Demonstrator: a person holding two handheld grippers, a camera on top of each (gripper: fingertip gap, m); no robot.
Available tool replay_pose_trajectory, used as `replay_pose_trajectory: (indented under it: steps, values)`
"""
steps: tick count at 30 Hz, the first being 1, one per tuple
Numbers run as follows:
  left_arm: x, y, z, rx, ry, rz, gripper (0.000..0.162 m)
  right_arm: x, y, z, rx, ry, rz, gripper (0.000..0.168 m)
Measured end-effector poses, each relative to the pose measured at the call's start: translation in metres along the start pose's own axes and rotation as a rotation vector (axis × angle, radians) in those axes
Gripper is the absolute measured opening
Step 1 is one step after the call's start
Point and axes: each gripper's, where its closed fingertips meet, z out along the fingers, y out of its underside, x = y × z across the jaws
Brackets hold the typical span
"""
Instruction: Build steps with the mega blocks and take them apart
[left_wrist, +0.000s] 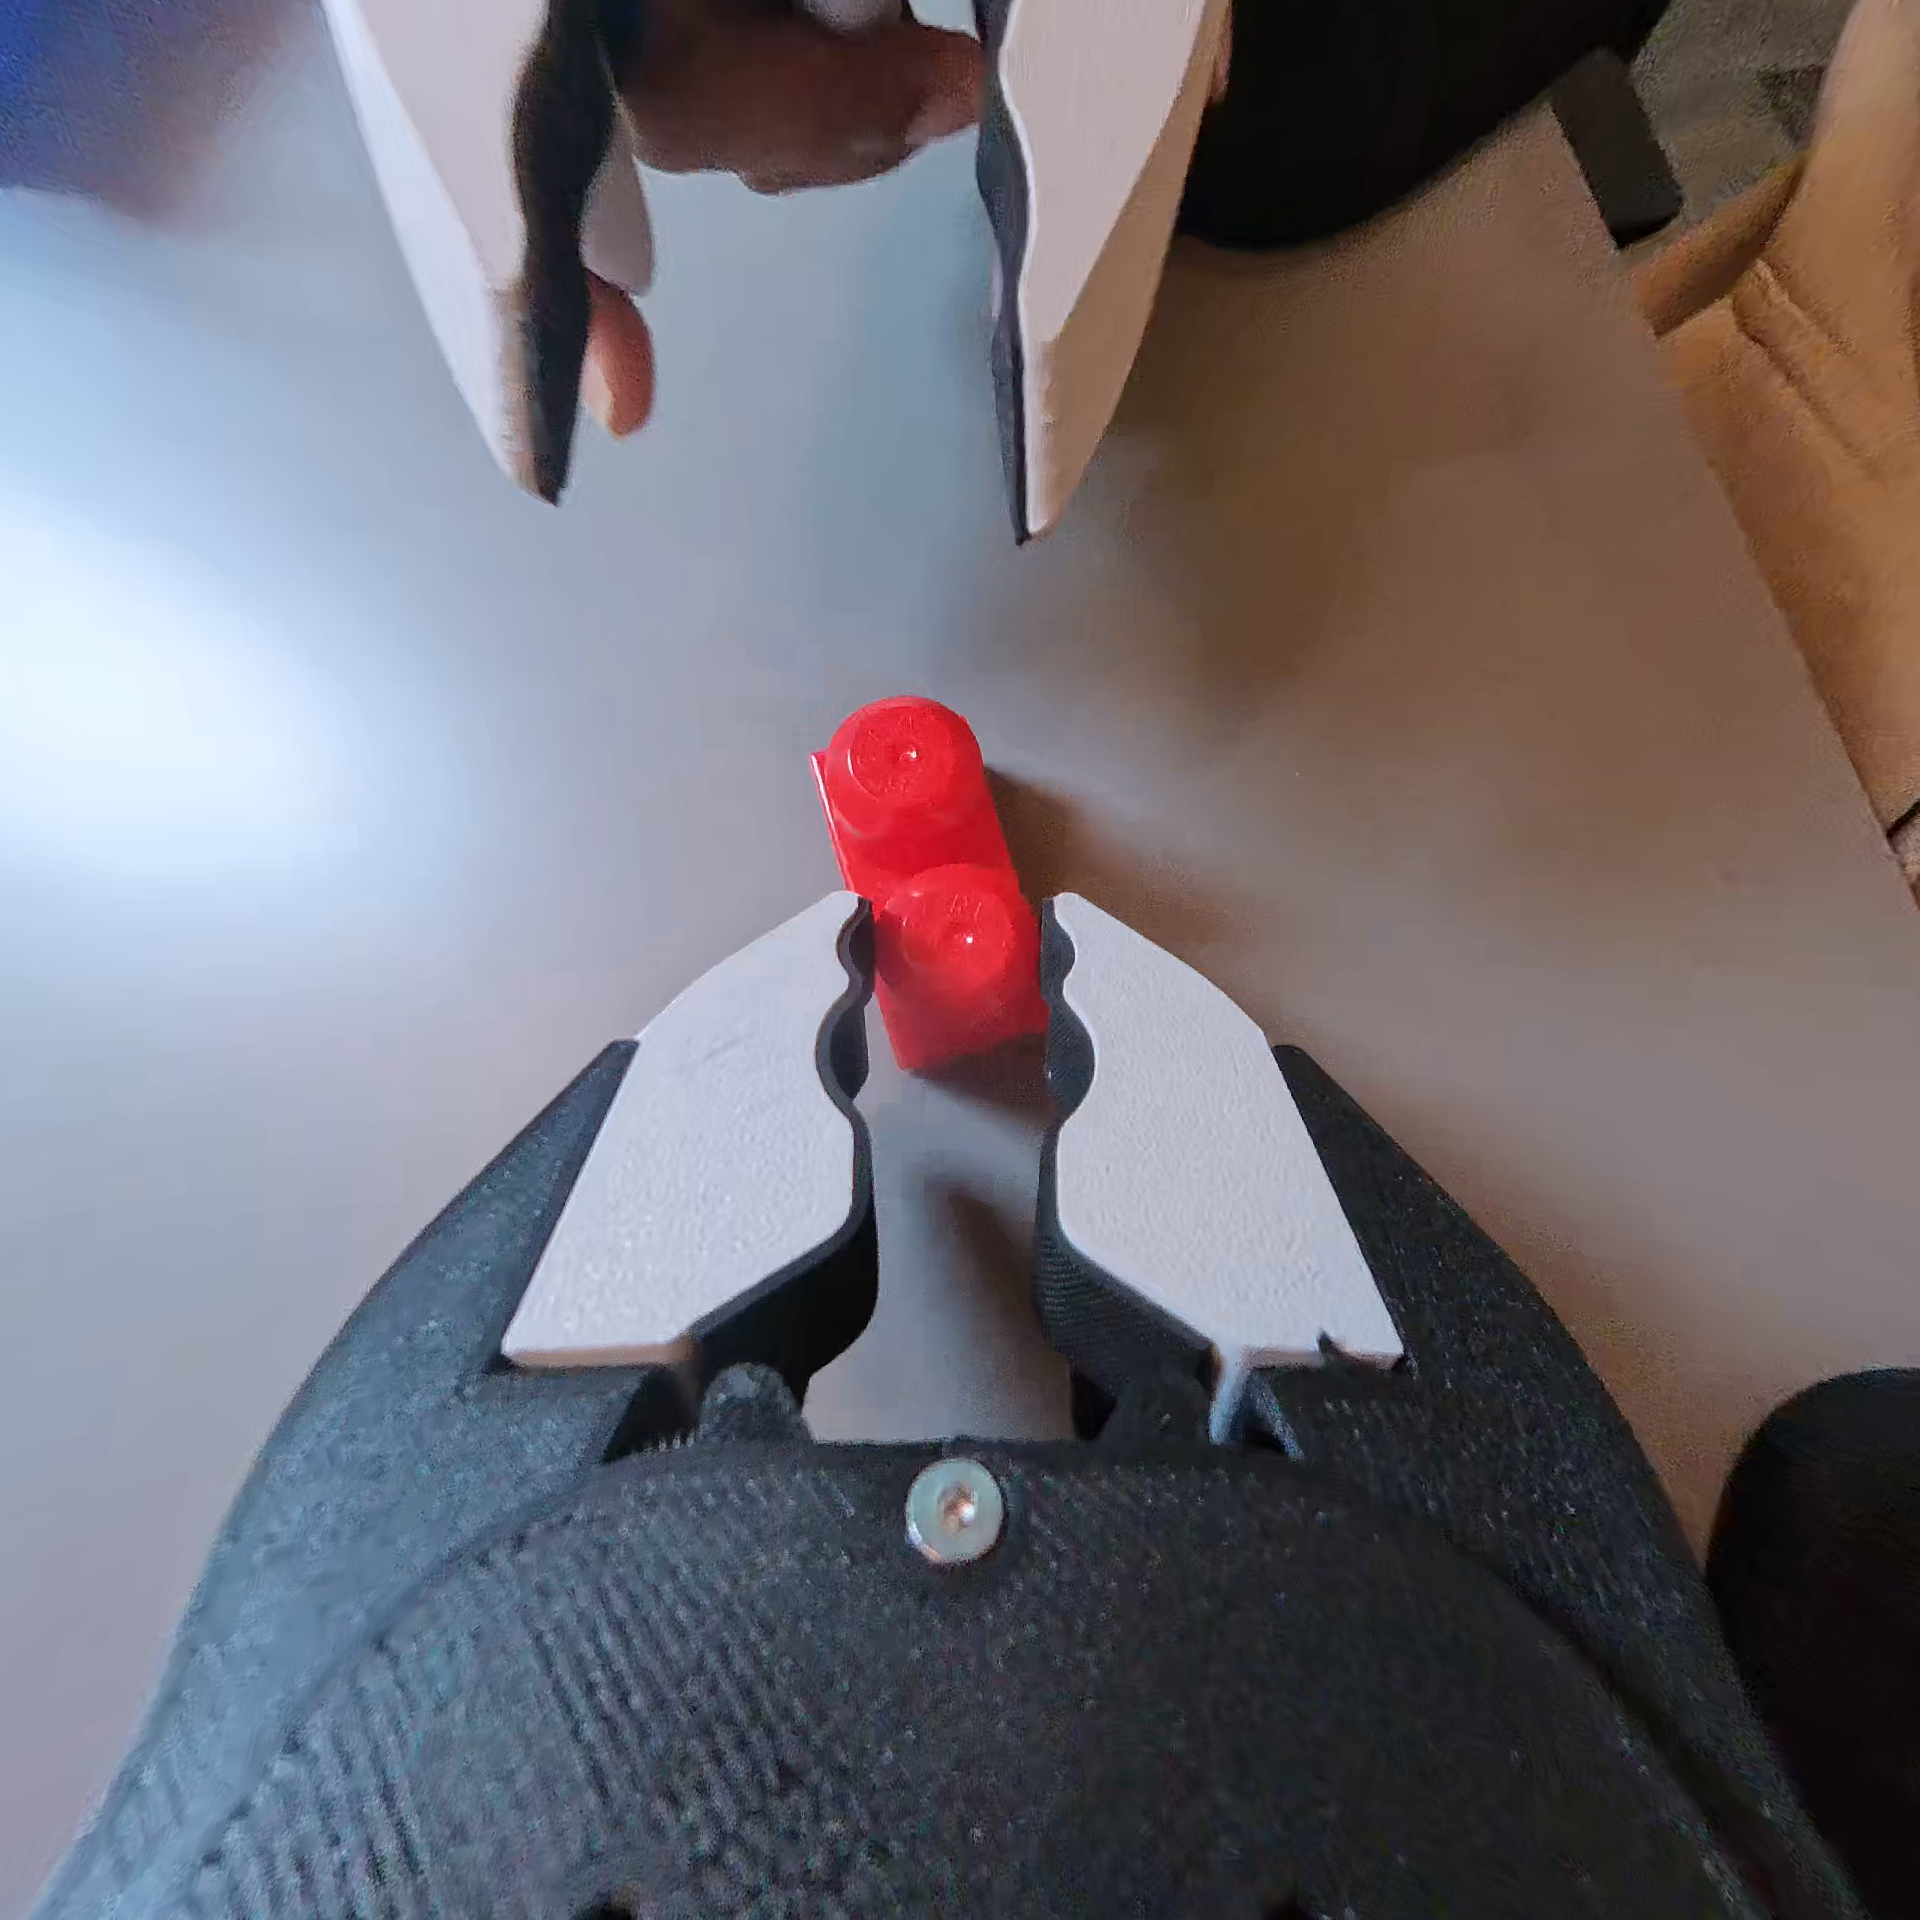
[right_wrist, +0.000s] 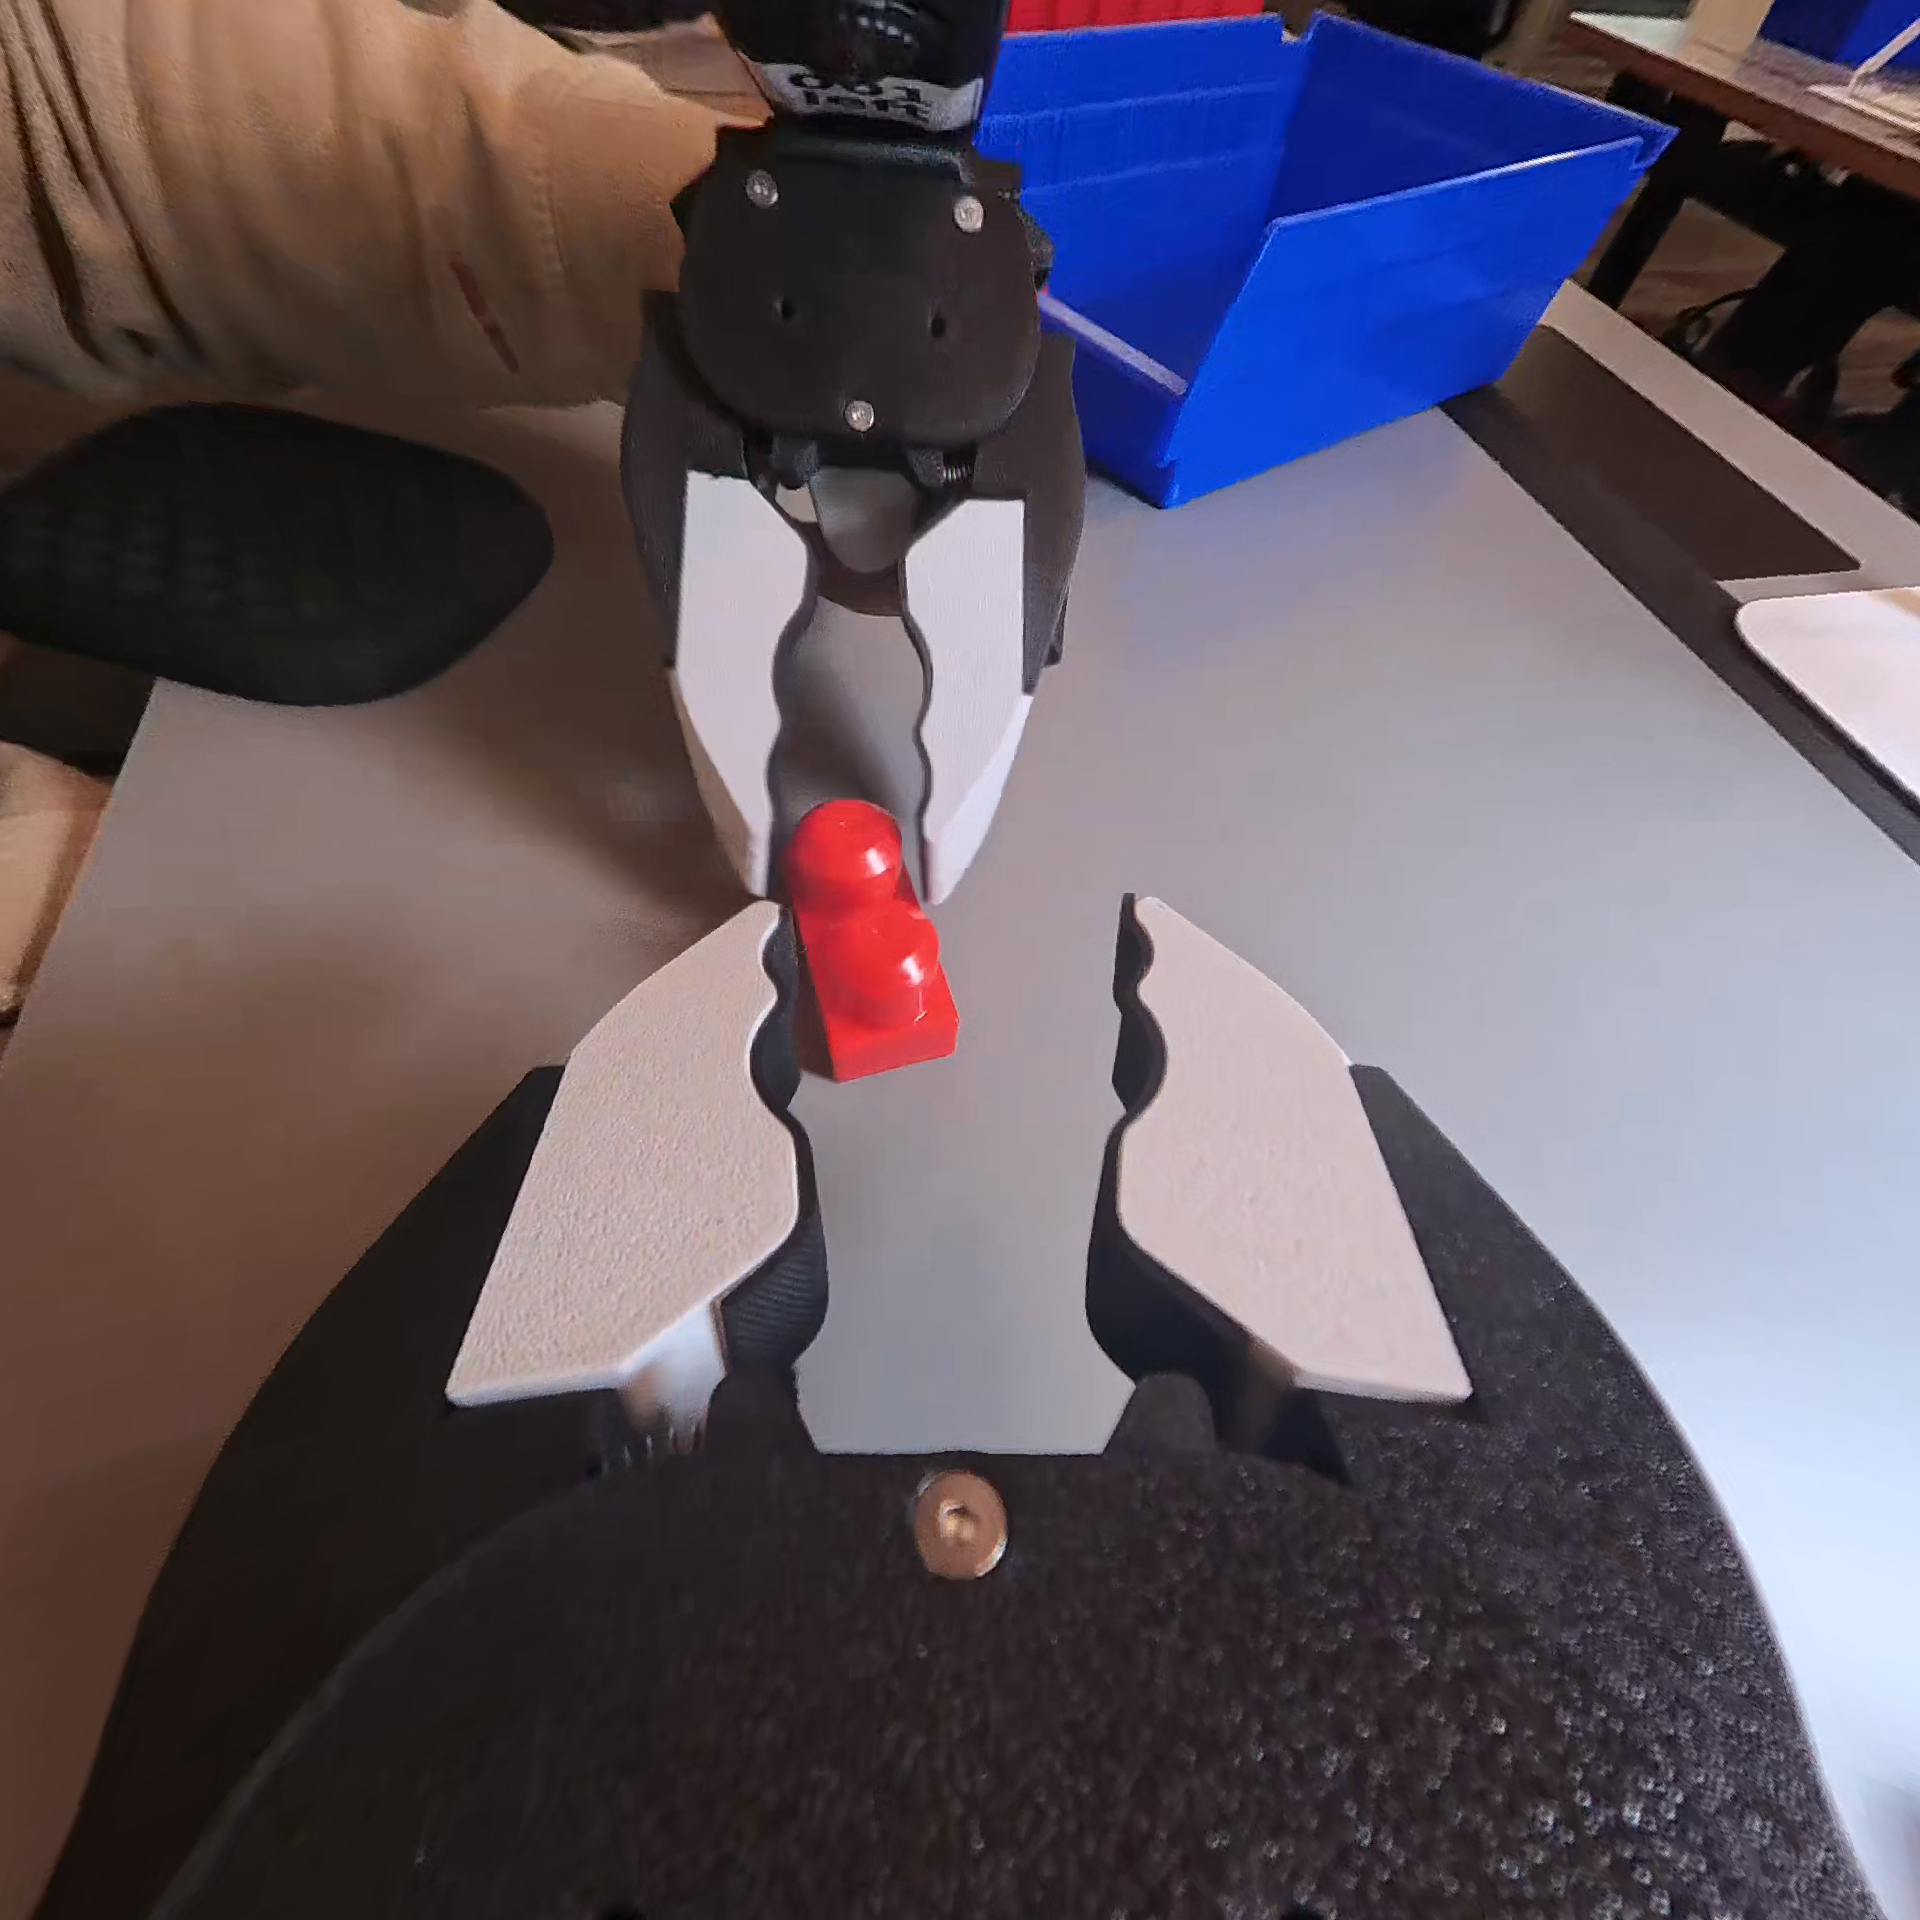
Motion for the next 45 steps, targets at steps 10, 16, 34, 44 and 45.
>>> replay_pose_trajectory:
  steps: [10,16,34,44,45]
  values:
    - [-0.083,0.043,-0.194,-0.212,-0.467,-0.194,0.052,0.013,-0.007,-0.021,0.075,0.031,0.044,0.057]
    - [-0.074,0.200,-0.273,-0.774,-0.370,-0.731,0.057,0.007,-0.006,-0.018,0.074,0.005,0.053,0.057]
    - [-0.092,0.266,-0.287,-1.065,-0.300,-0.731,0.001,0.017,0.005,-0.018,0.057,0.012,0.096,0.056]
    - [-0.058,0.273,-0.268,-1.046,-0.166,-0.951,0.053,0.014,0.005,-0.016,0.055,0.003,0.101,0.055]
    - [-0.055,0.277,-0.264,-1.056,-0.139,-0.952,0.055,0.014,0.005,-0.016,0.056,0.006,0.102,0.055]
